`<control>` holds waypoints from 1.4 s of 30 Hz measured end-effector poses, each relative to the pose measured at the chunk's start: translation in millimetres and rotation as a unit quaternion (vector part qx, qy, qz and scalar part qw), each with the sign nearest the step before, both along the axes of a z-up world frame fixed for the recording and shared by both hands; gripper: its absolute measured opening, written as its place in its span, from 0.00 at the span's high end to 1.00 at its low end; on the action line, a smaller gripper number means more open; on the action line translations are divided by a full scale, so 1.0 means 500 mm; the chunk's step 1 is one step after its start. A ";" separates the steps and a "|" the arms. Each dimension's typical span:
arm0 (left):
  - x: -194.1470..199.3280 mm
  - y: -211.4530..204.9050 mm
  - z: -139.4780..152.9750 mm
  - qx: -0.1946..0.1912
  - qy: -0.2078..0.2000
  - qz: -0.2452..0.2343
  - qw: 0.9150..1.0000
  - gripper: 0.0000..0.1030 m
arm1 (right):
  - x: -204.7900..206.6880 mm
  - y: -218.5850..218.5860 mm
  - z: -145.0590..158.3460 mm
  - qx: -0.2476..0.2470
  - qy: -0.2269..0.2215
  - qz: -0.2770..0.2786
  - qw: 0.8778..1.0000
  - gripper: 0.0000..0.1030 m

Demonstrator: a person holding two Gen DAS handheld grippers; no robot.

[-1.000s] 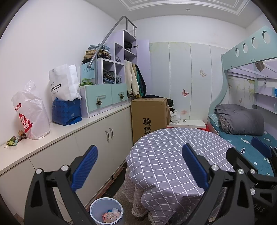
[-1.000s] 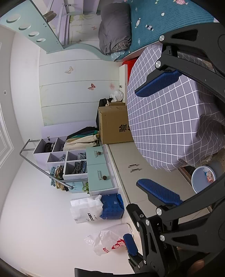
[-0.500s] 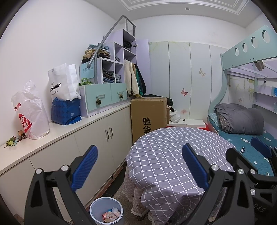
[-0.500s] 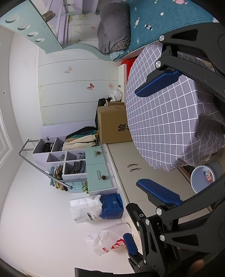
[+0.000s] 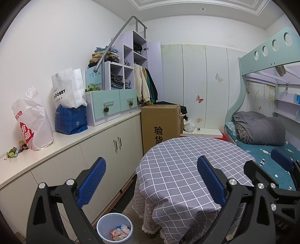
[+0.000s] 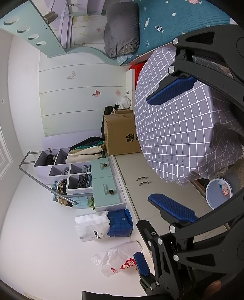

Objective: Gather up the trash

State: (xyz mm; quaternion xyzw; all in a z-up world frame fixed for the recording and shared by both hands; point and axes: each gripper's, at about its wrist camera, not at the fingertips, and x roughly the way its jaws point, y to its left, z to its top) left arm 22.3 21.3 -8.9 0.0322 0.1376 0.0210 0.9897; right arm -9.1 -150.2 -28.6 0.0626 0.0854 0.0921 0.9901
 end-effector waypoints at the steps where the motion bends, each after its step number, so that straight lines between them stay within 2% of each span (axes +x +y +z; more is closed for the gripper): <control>1: 0.000 0.000 0.000 0.000 0.000 0.000 1.000 0.07 | 0.001 0.000 0.000 0.000 0.001 0.000 1.000 0.09; 42: 0.000 -0.004 -0.002 0.000 0.001 0.000 1.000 0.07 | -0.002 0.010 -0.003 0.003 0.006 0.000 1.000 0.09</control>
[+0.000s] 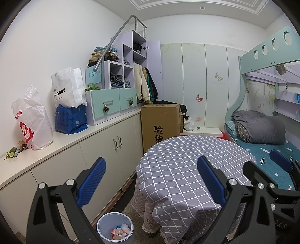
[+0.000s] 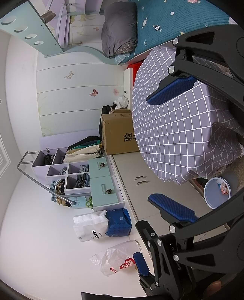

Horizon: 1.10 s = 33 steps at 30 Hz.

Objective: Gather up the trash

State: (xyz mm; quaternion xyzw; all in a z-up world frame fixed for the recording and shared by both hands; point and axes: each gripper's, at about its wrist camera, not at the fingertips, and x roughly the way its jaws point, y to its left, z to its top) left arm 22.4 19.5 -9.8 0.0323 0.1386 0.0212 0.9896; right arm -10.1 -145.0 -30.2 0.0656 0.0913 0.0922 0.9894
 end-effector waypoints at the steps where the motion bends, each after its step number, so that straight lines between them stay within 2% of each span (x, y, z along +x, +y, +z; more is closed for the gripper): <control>1: 0.000 0.000 0.001 0.000 0.000 0.000 1.000 0.07 | 0.000 0.000 0.000 0.000 0.000 0.000 1.000 0.09; 33: 0.000 0.009 -0.014 0.003 0.003 -0.001 1.000 0.07 | 0.002 -0.005 0.002 0.000 0.002 0.001 1.000 0.09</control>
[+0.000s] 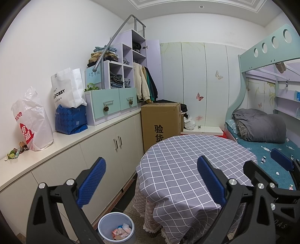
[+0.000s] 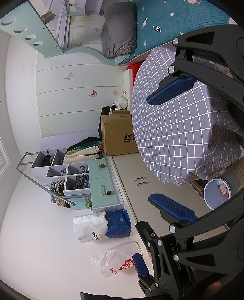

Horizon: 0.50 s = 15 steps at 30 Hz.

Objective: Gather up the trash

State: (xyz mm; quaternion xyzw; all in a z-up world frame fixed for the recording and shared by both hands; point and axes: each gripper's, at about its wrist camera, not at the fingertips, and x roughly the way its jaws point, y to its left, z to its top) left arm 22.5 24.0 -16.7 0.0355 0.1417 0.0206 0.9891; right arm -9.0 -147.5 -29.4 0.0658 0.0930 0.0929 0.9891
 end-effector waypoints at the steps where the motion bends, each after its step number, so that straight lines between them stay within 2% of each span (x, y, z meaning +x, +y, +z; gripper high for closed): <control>1: 0.000 0.002 -0.002 0.000 0.001 0.000 1.000 0.07 | 0.001 -0.001 0.001 0.000 0.000 0.000 1.000 0.09; 15: 0.004 0.018 -0.009 0.003 0.007 -0.004 1.000 0.07 | -0.001 -0.005 -0.013 -0.001 0.005 -0.002 1.000 0.09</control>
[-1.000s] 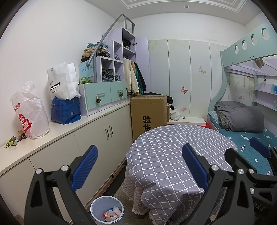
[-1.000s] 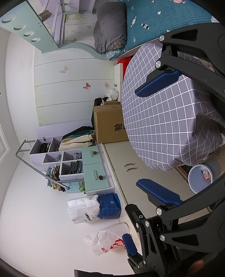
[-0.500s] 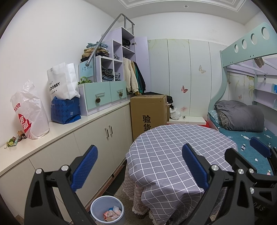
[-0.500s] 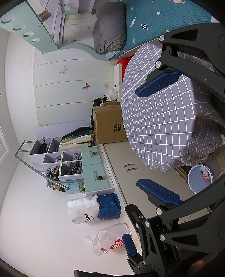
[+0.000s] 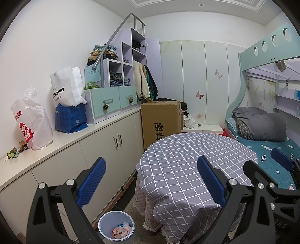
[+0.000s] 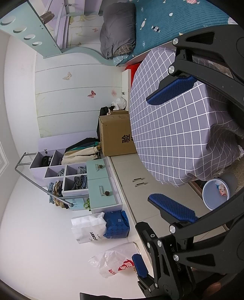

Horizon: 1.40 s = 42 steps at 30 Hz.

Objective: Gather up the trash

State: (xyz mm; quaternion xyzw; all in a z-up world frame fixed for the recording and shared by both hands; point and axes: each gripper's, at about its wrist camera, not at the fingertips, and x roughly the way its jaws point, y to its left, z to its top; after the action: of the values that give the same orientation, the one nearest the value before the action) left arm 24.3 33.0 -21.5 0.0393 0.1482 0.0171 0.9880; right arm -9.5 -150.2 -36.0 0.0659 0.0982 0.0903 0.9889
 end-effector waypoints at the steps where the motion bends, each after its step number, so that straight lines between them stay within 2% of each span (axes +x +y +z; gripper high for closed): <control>1: 0.000 0.000 0.000 0.000 0.000 0.000 1.000 0.07 | -0.002 -0.001 -0.002 0.000 0.000 0.000 1.000 0.09; 31: 0.019 0.024 -0.013 0.003 0.020 -0.004 1.000 0.07 | 0.010 -0.013 -0.028 0.006 0.022 0.005 1.000 0.09; 42: 0.053 0.026 -0.030 0.007 0.035 0.000 0.999 0.07 | 0.047 -0.017 -0.039 0.014 0.041 0.012 0.999 0.09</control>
State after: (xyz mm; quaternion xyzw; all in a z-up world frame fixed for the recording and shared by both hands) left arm 50.9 46.0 -36.6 0.0462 0.1826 0.0171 0.9819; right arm 14.1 -158.9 -55.6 0.0825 0.1380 0.1004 0.9819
